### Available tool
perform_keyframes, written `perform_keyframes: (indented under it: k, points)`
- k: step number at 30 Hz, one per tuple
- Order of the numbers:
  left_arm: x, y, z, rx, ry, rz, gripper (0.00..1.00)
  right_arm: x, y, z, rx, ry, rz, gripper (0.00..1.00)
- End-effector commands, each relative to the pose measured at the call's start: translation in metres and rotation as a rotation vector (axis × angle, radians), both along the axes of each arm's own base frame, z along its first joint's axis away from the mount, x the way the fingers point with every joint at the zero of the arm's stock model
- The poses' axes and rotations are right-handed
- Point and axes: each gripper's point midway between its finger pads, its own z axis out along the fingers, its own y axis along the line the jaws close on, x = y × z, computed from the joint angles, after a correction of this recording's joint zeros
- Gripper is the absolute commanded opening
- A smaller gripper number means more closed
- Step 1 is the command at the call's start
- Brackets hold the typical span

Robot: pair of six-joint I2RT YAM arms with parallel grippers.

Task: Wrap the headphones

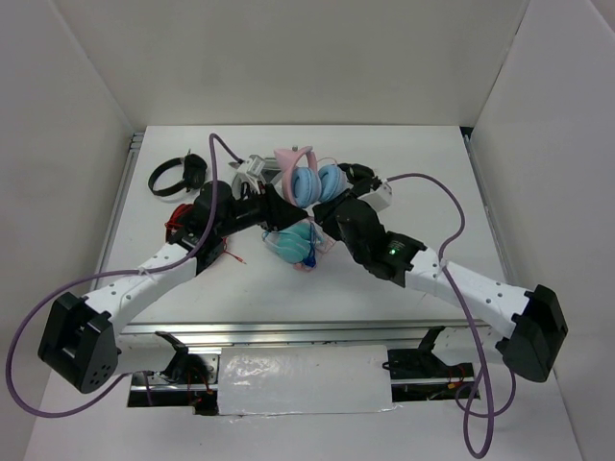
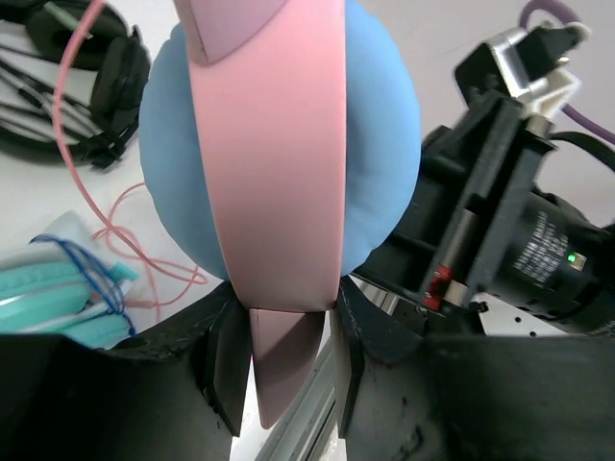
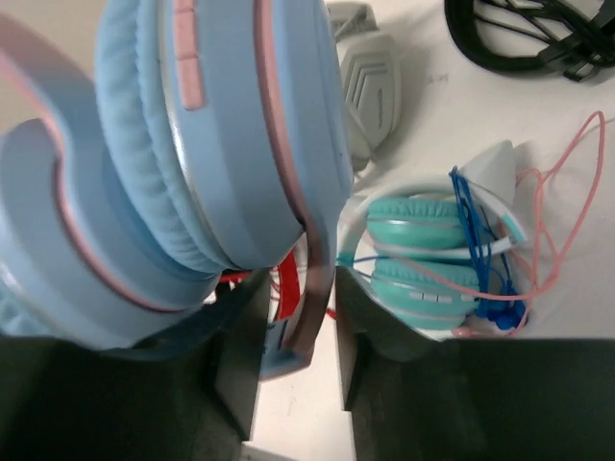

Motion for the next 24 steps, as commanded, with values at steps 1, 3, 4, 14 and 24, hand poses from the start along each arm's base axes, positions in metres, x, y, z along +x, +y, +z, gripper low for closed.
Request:
perform_keyframes:
  k: [1, 3, 4, 14, 24]
  points:
    - [0.004, 0.01, 0.027, -0.033, -0.107, 0.061, 0.0, -0.009, 0.009, 0.03, 0.043, -0.081, 0.08, 0.42]
    - [0.001, 0.013, 0.03, -0.03, -0.125, 0.068, 0.0, -0.011, 0.0, 0.022, 0.013, -0.062, 0.08, 0.56]
    - [0.0, 0.015, 0.03, -0.029, -0.124, 0.074, 0.0, -0.013, -0.001, 0.019, 0.005, -0.053, 0.095, 0.59]
    - [-0.004, 0.024, 0.034, 0.044, -0.148, 0.071, 0.0, -0.042, -0.034, 0.007, -0.216, -0.167, 0.297, 0.74]
    - [-0.003, 0.032, 0.093, -0.003, -0.23, -0.152, 0.0, -0.063, -0.078, -0.03, -0.57, -0.356, 0.424, 0.88]
